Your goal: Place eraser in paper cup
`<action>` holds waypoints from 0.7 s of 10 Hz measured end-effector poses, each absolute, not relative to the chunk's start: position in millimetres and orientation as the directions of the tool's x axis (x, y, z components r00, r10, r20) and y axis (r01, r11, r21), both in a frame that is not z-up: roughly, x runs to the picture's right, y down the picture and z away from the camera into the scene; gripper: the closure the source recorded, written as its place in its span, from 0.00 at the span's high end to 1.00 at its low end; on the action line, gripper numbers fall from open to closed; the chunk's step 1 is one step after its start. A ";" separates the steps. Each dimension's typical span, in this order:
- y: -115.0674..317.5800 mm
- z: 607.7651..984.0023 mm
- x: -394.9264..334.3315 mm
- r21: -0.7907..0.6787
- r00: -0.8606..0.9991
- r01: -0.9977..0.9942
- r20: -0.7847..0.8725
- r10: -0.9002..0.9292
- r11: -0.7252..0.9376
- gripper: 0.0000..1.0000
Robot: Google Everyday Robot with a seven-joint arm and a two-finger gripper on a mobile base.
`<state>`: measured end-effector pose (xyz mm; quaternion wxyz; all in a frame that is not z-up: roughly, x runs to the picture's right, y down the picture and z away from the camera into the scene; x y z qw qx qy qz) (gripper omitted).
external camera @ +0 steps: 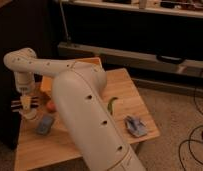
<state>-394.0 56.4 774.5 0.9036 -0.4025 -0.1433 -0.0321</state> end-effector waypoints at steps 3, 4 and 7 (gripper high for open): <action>53.0 772.6 -400.6 -0.717 0.958 0.169 0.282 0.059 0.676 0.14; 52.5 772.2 -402.6 -0.718 0.959 0.170 0.279 0.055 0.675 0.14; 56.8 780.0 -402.8 -0.730 0.965 0.158 0.257 0.054 0.665 0.14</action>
